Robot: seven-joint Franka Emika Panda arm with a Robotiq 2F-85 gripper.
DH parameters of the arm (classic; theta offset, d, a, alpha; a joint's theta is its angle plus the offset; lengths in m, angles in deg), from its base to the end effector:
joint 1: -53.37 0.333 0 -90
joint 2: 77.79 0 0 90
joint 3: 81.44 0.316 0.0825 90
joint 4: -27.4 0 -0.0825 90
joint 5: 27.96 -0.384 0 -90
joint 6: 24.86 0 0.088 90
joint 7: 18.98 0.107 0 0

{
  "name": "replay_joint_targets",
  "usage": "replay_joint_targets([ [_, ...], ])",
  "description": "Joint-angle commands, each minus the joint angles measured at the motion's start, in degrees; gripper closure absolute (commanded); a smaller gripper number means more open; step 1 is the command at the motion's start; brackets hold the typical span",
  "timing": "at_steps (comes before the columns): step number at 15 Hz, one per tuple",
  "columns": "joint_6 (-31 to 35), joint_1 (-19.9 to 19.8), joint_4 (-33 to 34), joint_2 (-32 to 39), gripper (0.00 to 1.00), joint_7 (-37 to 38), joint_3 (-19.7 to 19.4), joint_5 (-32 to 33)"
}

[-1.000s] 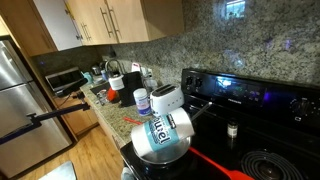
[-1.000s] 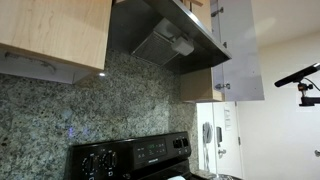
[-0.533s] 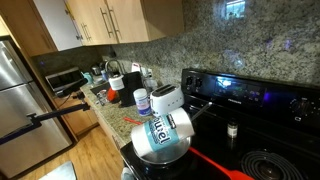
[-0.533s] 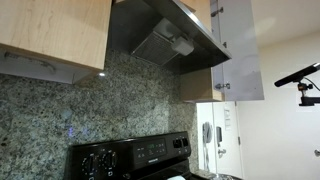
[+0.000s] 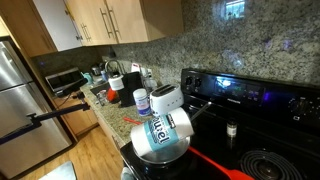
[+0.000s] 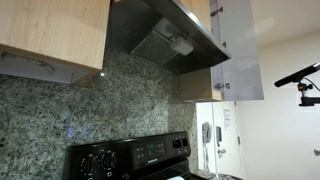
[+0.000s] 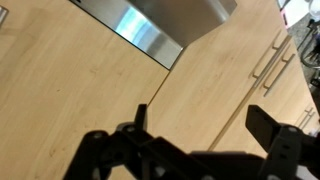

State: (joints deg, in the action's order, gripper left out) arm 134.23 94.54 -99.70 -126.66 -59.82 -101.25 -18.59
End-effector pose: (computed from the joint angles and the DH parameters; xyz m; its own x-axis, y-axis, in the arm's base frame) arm 0.3293 0.0405 0.8078 -0.1242 0.5842 0.8021 0.4736 -0.6754 0.5653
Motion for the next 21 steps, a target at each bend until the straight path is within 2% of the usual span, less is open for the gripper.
replay_joint_targets([
  [1,-0.21,0.22,0.06,-0.15,0.00,-2.35,0.13,-2.67],
  [5,-0.53,1.01,0.05,-0.94,0.00,-2.38,-0.22,-2.68],
  [10,7.51,-6.18,0.98,4.00,0.00,1.36,4.02,-0.58],
  [15,11.10,-13.22,1.88,7.12,0.00,4.53,8.73,-0.44],
  [17,9.36,-11.56,0.42,5.33,0.00,2.75,7.98,-1.00],
  [21,9.35,-12.12,0.48,5.98,0.00,3.10,8.69,-0.92],
])
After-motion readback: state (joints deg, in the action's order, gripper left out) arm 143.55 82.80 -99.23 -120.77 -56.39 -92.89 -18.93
